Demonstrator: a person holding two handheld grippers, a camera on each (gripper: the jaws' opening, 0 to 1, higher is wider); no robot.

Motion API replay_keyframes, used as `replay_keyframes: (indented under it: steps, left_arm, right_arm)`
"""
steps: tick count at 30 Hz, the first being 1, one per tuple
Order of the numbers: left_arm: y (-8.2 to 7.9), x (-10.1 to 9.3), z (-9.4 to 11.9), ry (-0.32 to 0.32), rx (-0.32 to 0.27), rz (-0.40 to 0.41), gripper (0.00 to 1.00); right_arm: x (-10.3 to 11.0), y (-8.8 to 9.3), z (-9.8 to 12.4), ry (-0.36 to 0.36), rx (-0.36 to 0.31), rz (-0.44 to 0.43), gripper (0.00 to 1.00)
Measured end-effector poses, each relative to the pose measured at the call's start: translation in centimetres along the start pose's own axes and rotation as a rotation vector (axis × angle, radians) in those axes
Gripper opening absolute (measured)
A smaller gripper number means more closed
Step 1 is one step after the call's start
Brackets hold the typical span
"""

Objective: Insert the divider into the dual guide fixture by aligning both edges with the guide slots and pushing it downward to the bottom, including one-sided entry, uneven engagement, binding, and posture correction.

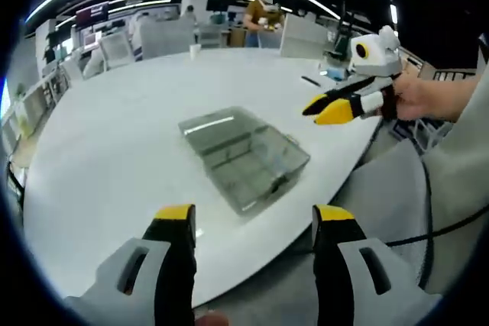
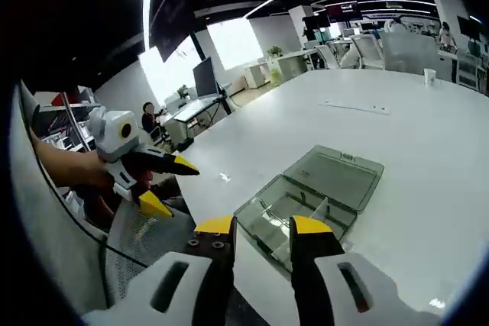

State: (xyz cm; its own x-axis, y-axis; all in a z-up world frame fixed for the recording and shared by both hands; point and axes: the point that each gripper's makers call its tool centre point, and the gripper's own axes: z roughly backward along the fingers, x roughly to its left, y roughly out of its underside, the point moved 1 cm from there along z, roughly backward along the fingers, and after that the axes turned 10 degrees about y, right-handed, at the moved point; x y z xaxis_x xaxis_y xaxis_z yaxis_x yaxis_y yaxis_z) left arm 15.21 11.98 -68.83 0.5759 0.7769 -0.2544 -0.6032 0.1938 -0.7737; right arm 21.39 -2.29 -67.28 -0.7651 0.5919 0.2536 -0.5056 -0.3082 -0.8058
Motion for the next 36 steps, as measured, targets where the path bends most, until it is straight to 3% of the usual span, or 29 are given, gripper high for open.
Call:
replay_keyframes:
  steps: [16, 29, 32, 36]
  left_arm:
    - [-0.7, 1.7, -0.4, -0.030, 0.025, 0.014, 0.60]
    - [-0.8, 2.1, -0.5, -0.032, 0.052, 0.012, 0.62]
    - [-0.6, 2.3, -0.5, -0.034, 0.057, 0.016, 0.62]
    - [-0.5, 2.6, -0.5, -0.038, 0.060, 0.021, 0.62]
  right_arm:
    - [1.1, 0.2, 2.0, -0.022, -0.076, 0.092, 0.37]
    - [1.7, 0.4, 3.0, -0.018, -0.129, 0.113, 0.46]
    - [2.2, -0.3, 3.5, -0.031, -0.178, 0.110, 0.49]
    - [2.5, 0.1, 3.6, -0.027, -0.152, 0.137, 0.52]
